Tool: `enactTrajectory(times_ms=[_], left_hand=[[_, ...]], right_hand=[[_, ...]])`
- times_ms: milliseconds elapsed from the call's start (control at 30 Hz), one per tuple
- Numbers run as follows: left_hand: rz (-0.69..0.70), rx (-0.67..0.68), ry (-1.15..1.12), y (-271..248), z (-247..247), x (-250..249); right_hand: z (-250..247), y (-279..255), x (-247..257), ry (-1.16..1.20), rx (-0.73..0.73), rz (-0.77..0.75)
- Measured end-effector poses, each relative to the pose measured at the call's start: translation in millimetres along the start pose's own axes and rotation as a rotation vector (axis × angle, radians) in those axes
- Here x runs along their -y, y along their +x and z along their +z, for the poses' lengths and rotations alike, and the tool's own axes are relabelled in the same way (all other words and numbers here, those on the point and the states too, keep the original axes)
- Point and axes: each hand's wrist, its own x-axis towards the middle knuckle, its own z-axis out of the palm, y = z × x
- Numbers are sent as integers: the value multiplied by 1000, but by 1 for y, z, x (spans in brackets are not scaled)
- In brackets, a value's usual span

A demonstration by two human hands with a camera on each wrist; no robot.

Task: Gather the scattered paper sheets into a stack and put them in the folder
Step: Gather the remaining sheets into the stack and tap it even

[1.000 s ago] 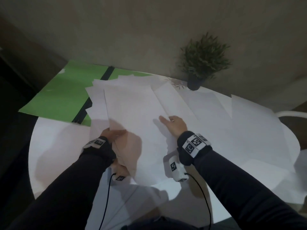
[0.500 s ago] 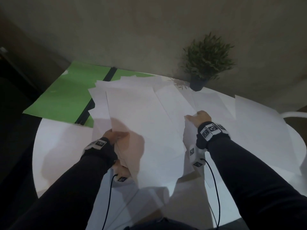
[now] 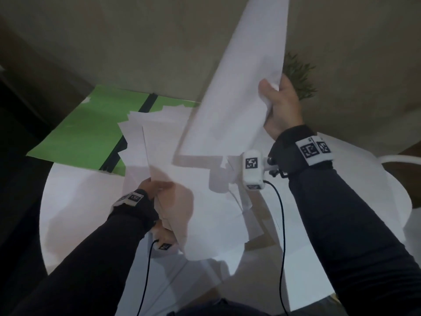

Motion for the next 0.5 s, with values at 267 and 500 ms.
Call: enactTrajectory(times_ms=[267,500], left_hand=[[32,-53,77,2,3,-1],[-63,52,-134,3,-2,-1]], right_hand=[[-50,-29,-94,-758,-97,559],[-58,-68,-135,-1194,118,724]])
